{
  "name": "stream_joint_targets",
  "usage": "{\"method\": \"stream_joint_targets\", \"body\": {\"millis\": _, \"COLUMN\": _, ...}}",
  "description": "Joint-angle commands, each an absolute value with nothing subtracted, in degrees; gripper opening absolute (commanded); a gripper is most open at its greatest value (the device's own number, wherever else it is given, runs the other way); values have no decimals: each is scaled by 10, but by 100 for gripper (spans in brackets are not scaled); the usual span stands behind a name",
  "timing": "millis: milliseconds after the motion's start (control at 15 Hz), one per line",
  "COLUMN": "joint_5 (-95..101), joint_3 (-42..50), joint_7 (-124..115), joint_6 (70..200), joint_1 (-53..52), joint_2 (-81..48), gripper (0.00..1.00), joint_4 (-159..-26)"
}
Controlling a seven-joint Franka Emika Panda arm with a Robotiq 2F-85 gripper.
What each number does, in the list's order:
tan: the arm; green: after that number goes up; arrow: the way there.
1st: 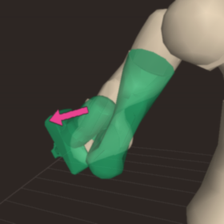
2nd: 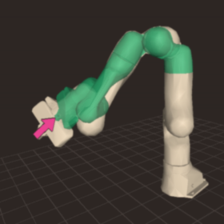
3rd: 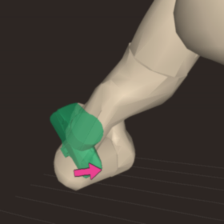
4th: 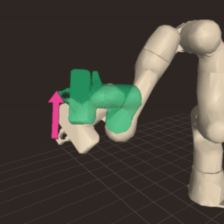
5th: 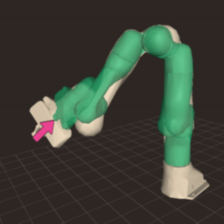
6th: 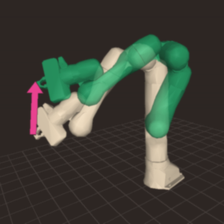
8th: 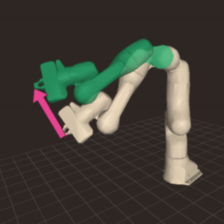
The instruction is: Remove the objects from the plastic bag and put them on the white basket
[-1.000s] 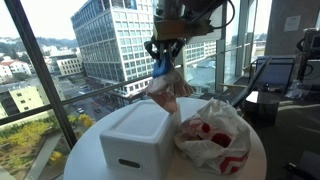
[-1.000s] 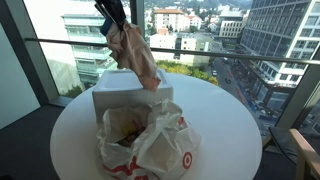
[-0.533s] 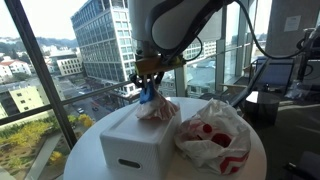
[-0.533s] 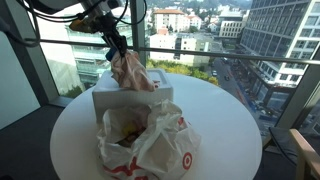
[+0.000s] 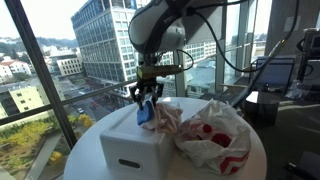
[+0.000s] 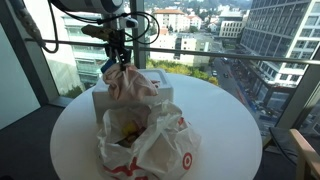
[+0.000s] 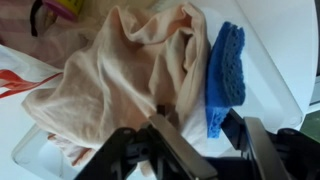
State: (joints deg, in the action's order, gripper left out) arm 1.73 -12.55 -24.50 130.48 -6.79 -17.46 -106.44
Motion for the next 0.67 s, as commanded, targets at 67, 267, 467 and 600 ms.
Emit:
{"method": "stream_joint_targets", "body": {"millis": 67, "joint_5": -32, "joint_3": -94, "joint_7": -211, "joint_6": 1103, "joint_1": -78, "joint_2": -175, "gripper": 98, "joint_4": -925}}
{"method": "stream_joint_targets", "body": {"millis": 267, "joint_5": -75, "joint_3": -95, "joint_7": -235, "joint_6": 990, "joint_1": -85, "joint_2": -171, "gripper": 100, "joint_4": -835}}
{"method": "stream_joint_targets", "body": {"millis": 467, "joint_5": -73, "joint_3": -86, "joint_7": -235, "joint_6": 978, "joint_1": -92, "joint_2": -165, "gripper": 100, "joint_4": -839}}
{"method": "stream_joint_targets", "body": {"millis": 600, "joint_5": -77, "joint_3": -87, "joint_7": -246, "joint_6": 948, "joint_1": -97, "joint_2": -164, "gripper": 100, "joint_4": -814}}
